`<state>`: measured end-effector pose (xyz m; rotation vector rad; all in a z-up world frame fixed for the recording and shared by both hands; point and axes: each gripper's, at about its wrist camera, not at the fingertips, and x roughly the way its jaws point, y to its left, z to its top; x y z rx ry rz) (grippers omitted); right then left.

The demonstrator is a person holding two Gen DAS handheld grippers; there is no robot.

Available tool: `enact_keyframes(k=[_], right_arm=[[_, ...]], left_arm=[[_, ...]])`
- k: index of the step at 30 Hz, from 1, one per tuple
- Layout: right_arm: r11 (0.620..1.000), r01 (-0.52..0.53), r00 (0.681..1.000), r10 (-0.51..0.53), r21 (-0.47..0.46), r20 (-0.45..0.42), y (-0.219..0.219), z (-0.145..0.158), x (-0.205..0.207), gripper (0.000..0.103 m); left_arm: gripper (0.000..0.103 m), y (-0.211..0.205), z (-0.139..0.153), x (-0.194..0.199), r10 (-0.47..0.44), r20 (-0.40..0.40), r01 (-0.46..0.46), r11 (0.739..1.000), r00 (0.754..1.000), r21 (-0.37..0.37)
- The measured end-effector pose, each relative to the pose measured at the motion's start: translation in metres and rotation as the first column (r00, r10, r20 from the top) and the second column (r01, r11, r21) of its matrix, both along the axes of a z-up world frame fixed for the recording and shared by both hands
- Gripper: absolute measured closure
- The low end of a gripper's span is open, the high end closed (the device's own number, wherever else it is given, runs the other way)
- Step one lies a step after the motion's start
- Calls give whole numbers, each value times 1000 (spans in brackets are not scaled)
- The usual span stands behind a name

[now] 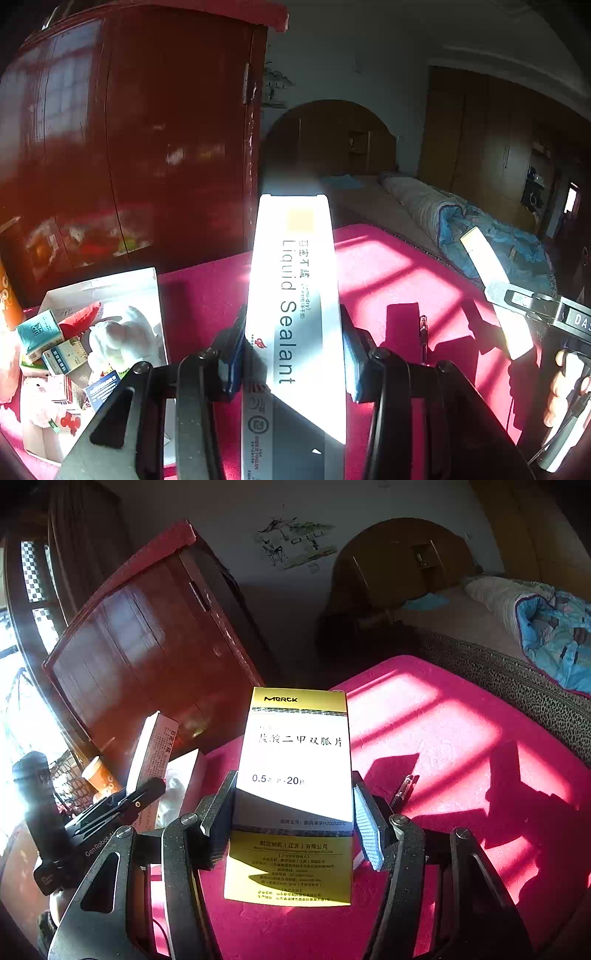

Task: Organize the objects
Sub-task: 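Lift the Liquid Sealant box and Merck box off the table, then carry the Liquid Sealant box and Merck box over the white tray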

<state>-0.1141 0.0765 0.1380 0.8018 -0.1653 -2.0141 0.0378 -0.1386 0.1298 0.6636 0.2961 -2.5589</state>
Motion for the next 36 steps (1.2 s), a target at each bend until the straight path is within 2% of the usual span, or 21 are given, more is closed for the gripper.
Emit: enact_keyframes(k=[11, 19, 27, 36], right_arm=[[996, -85, 996, 85, 13, -17, -33, 12, 27, 46], [986, -165, 986, 166, 8, -29, -71, 30, 49, 46], [967, -255, 967, 255, 12, 18, -115, 31, 67, 46], [949, -311, 950, 309, 44, 46, -160, 30, 88, 46]], left_arm=[[61, -22, 2, 54, 74, -67, -72, 997, 995, 40], [61, -36, 1, 89, 112, -87, -109, 993, 990, 38], [61, -53, -2, 126, 175, -107, -170, 984, 979, 56], [60, -74, -17, 163, 242, -105, -233, 968, 964, 93]])
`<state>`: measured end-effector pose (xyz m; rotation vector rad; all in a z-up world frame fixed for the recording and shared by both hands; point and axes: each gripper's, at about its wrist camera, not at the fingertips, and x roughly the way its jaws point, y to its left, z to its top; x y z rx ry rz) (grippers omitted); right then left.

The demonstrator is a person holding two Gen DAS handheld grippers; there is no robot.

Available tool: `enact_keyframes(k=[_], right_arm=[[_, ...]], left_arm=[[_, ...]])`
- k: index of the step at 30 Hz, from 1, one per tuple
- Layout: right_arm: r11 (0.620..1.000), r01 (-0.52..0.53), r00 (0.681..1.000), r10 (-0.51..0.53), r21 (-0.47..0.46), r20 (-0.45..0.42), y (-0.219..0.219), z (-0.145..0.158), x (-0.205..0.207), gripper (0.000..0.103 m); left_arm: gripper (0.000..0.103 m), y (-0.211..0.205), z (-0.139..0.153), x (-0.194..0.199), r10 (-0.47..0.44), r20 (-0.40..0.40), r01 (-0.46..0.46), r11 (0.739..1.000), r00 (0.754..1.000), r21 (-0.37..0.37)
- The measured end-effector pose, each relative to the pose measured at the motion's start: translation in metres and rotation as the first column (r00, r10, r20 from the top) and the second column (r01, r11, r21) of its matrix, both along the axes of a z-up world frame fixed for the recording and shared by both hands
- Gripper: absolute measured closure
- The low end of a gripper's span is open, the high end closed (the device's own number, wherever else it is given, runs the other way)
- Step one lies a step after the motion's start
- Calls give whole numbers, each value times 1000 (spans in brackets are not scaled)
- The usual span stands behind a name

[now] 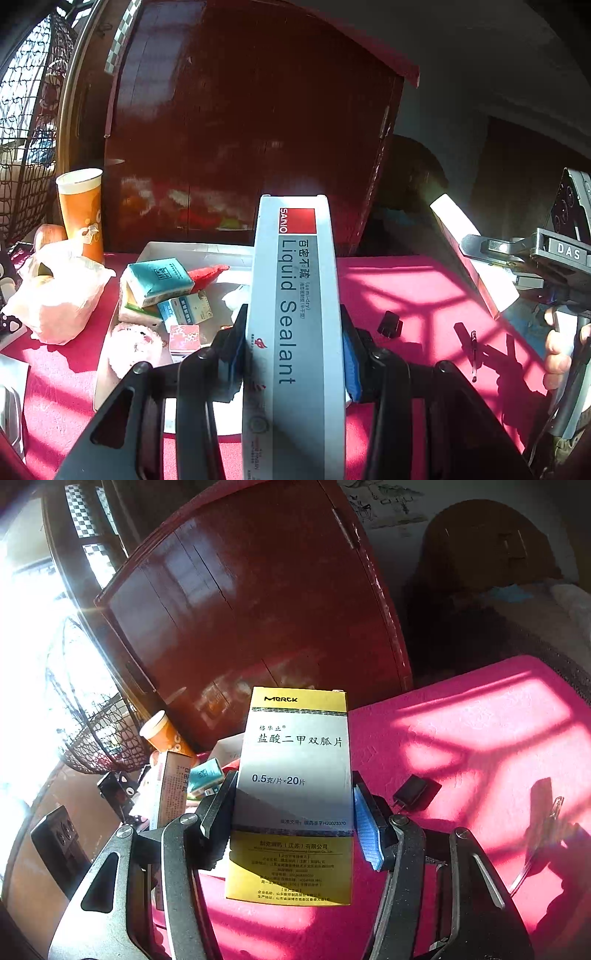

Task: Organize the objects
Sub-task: 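Carry the Liquid Sealant box and Merck box over the white tray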

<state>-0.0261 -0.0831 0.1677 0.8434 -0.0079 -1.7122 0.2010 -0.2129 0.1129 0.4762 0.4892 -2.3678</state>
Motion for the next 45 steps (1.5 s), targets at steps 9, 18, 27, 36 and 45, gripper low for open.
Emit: enact_keyframes(k=[9, 18, 27, 36, 45], right_arm=[[997, -55, 998, 55, 45, 18, -41, -5, 22, 46], [989, -110, 993, 107, 100, 44, -79, -19, 43, 46], [978, -141, 989, 131, 152, 70, -109, -24, 50, 46], [973, -148, 979, 119, 176, 166, -159, -41, 48, 46], [970, -99, 991, 78, 222, 104, -221, -59, 62, 46]], left_arm=[[60, -22, -14, 27, 65, 4, -65, 997, 998, 50], [60, -38, -30, 38, 87, 19, -88, 992, 996, 92], [60, -57, -52, 44, 88, 41, -94, 984, 995, 149], [60, -68, -72, 36, 36, 81, -50, 982, 996, 181], [60, -74, -80, 29, 30, 112, -50, 982, 993, 182]])
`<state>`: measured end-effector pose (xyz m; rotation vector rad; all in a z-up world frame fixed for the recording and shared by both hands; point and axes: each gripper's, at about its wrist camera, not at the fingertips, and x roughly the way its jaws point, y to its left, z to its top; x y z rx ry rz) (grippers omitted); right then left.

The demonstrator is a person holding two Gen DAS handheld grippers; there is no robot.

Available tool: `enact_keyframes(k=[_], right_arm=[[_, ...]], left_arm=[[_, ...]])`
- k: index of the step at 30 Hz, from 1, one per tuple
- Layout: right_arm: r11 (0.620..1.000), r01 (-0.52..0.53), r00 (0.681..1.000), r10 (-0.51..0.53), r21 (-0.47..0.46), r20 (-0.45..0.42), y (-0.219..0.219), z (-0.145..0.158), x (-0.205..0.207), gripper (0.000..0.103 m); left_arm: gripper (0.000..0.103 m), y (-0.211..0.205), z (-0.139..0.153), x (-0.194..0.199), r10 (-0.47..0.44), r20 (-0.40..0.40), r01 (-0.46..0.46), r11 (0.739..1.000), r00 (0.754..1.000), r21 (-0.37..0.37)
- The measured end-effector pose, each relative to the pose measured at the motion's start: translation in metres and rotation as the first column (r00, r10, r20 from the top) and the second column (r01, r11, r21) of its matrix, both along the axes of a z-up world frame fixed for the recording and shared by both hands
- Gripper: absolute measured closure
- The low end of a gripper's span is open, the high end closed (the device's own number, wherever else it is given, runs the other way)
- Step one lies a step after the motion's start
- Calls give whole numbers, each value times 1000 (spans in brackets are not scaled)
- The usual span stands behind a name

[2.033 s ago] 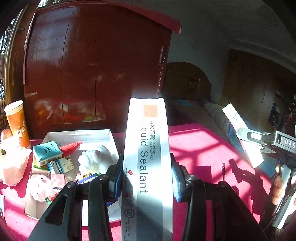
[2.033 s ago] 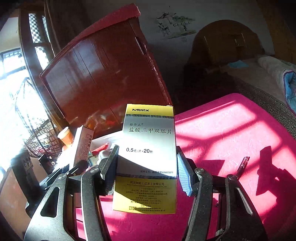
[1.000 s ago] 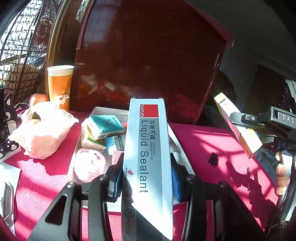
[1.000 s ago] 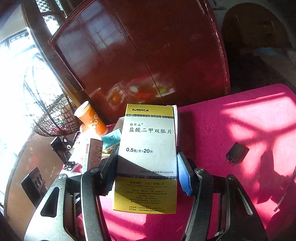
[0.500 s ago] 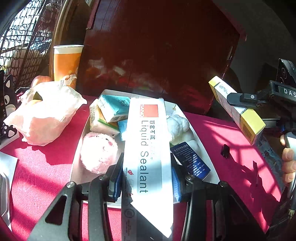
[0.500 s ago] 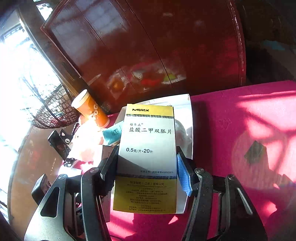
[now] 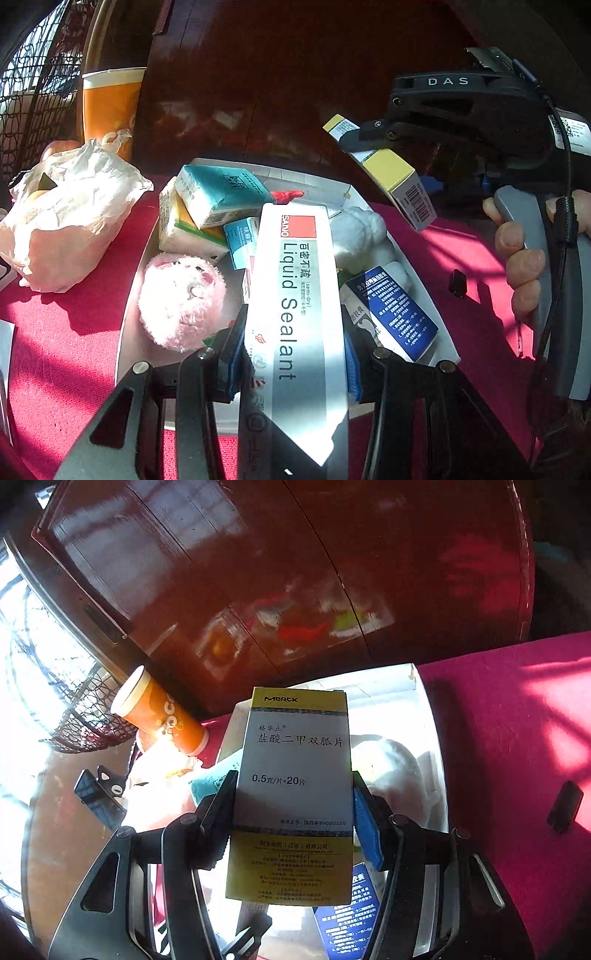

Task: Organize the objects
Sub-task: 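Carry the Liquid Sealant box and Merck box over the white tray, then open both grippers to drop the two boxes into the tray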

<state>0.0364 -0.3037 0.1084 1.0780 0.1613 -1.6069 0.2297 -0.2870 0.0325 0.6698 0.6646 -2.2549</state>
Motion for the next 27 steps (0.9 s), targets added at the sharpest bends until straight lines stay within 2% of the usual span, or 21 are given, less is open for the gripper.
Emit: enact_keyframes(k=[4, 9, 10, 11, 12, 13, 14, 16, 17, 20, 27], right_arm=[[1000, 0, 993, 1, 14, -118, -21, -1, 11, 46], [1000, -4, 983, 9, 28, -183, -31, -1, 19, 45], [1000, -11, 979, 16, 28, -202, -31, -1, 21, 45], [1000, -16, 974, 21, 25, -224, -30, 1, 23, 40], [1000, -14, 968, 19, 21, -249, -28, 2, 25, 33], [1000, -5, 962, 9, 13, -273, -26, 5, 26, 17], [1000, 6, 955, -5, 1, -295, -22, 7, 27, 10], [1000, 23, 944, -27, -17, -329, -16, 13, 27, 6], [999, 36, 936, -41, -22, -348, -13, 16, 27, 0], [998, 47, 927, -59, -40, -370, -6, 22, 26, 0], [998, 47, 934, -60, -46, -351, 9, 26, 23, 0]], left_arm=[[60, 0, 0, 1, 7, -3, -7, 1000, 1000, -7], [60, -1, 1, 2, 22, -10, -22, 1000, 1000, -10], [57, -1, 1, 2, 24, -11, -24, 1000, 1000, -11], [53, -1, 1, 2, 25, -13, -25, 1000, 1000, -12], [40, -1, 1, 2, 25, -20, -26, 1000, 999, -11], [20, -1, 2, 3, 27, -26, -27, 1000, 999, -8], [13, 0, 3, 3, 30, -30, -30, 1000, 999, -9], [0, 2, 6, 5, 43, -32, -44, 999, 999, -30], [0, 4, 8, 6, 51, -32, -52, 998, 998, -46], [0, 10, 14, 5, 74, -17, -75, 994, 997, -79], [0, 11, 25, 9, 101, -32, -103, 989, 994, -104]])
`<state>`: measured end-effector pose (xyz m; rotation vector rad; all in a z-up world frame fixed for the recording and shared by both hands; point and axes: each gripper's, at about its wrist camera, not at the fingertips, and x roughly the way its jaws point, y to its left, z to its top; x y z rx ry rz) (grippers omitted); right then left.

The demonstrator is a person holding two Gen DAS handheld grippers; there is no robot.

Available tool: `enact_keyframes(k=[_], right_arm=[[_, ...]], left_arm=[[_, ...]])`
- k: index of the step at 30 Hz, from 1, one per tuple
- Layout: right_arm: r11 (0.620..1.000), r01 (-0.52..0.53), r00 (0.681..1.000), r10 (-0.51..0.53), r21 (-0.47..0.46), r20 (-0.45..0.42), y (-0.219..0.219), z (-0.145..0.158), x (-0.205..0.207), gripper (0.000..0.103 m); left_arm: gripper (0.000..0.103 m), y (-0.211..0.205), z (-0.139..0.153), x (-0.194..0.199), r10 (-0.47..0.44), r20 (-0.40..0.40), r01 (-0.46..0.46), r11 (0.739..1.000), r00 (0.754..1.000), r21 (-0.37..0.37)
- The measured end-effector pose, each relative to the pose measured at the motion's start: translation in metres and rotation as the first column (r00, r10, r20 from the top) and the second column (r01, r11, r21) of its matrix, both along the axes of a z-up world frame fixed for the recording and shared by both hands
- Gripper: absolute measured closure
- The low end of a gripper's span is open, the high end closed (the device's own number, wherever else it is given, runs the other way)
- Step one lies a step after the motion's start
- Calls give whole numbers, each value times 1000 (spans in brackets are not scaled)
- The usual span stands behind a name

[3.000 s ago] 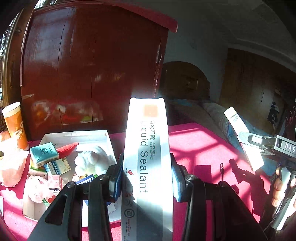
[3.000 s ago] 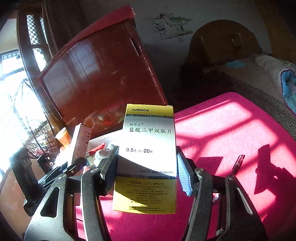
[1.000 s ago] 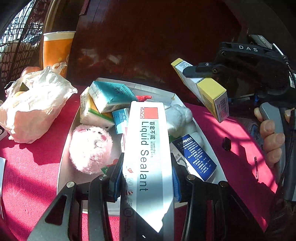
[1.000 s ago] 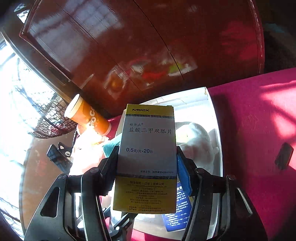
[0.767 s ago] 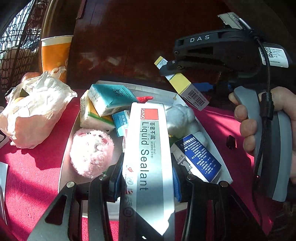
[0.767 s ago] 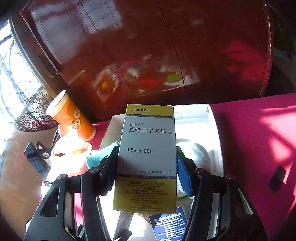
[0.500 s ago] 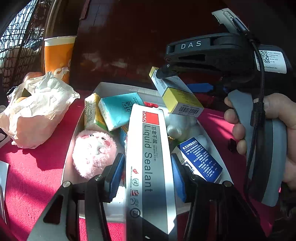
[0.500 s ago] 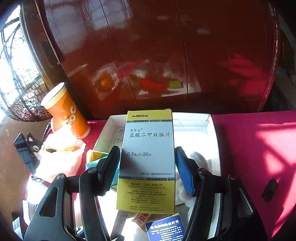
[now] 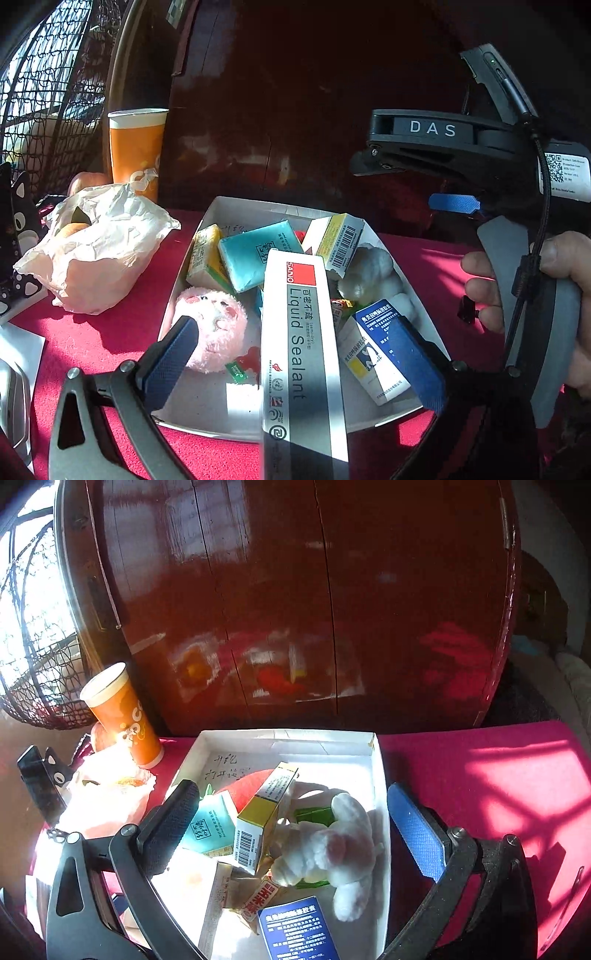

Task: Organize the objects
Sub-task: 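Open both grippers to drop the two boxes into the tray, then move the left gripper to the black charger while the right gripper approaches the clear pen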

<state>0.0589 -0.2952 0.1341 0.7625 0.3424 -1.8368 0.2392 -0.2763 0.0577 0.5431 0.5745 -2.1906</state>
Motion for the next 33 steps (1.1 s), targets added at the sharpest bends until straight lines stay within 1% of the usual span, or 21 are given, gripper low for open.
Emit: enact_keyframes(k=[5, 9, 13, 19, 26, 31, 33], right_arm=[[1000, 9, 1000, -9, -6, 0, 15, 3, -4, 0], [1000, 21, 1000, -21, -13, -10, 28, 6, -9, 0], [999, 34, 999, -34, -18, -17, 45, 6, -17, 0], [998, 61, 998, -61, -4, -17, 73, 2, -36, 0], [992, 127, 991, -126, 18, -32, 115, -10, -64, 0], [981, 190, 982, -190, 37, -3, 147, -26, -92, 0], [974, 221, 975, -221, 50, 9, 162, -35, -104, 0]], left_arm=[[0, 2, 7, 4, 17, 0, -17, 1000, 1000, -6], [0, 6, 17, 10, 34, -22, -35, 999, 999, -20], [0, 14, 28, 8, 24, -29, -25, 999, 999, -43], [0, 30, 37, -10, -35, -18, 34, 998, 999, -57], [0, 49, 37, -37, -115, 8, 115, 991, 993, -64], [0, 62, 32, -58, -201, 11, 201, 979, 980, -36], [0, 69, 30, -66, -235, 24, 235, 971, 972, -30]])
